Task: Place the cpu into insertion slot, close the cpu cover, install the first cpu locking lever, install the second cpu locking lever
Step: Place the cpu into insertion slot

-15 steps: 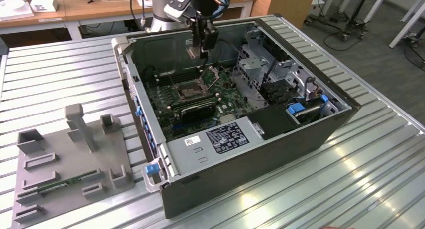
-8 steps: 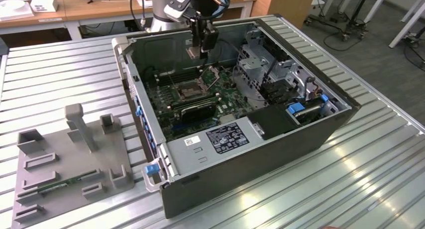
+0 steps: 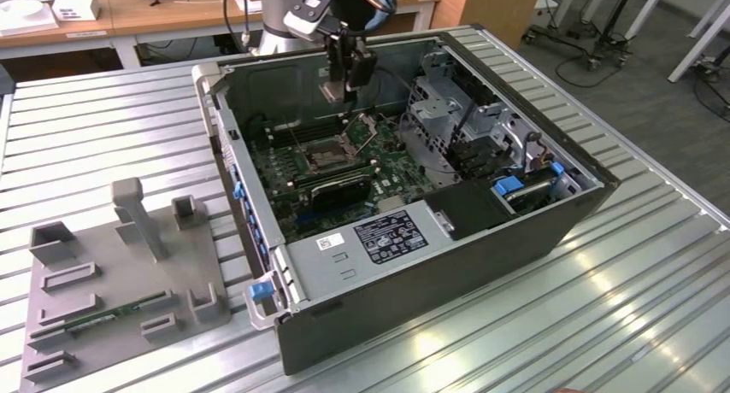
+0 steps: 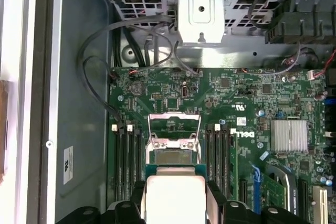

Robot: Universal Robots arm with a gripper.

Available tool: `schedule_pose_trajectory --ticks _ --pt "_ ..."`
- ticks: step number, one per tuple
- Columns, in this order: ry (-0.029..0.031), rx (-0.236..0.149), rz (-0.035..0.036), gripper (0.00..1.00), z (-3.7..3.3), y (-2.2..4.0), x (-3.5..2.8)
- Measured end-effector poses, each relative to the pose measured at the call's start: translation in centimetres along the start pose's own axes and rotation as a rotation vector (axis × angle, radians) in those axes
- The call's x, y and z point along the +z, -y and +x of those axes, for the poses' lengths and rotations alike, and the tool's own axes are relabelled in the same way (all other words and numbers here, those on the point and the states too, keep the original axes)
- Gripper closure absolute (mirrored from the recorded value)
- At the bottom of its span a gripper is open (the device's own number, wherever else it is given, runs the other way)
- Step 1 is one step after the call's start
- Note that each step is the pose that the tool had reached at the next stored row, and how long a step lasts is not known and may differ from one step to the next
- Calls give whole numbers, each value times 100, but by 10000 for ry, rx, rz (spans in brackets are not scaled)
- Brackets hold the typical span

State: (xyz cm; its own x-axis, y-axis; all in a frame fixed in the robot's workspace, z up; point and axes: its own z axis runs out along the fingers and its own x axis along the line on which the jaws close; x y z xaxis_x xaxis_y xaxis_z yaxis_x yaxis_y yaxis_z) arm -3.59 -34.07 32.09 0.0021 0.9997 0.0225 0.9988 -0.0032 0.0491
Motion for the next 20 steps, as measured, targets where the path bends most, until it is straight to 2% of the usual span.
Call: schedule_pose_trajectory --ticks 3,14,20 --pt "-7 -163 4 46 -1 2 23" --pt "-8 -203 5 46 -3 13 151" --pt "-7 -204 5 46 -4 14 159"
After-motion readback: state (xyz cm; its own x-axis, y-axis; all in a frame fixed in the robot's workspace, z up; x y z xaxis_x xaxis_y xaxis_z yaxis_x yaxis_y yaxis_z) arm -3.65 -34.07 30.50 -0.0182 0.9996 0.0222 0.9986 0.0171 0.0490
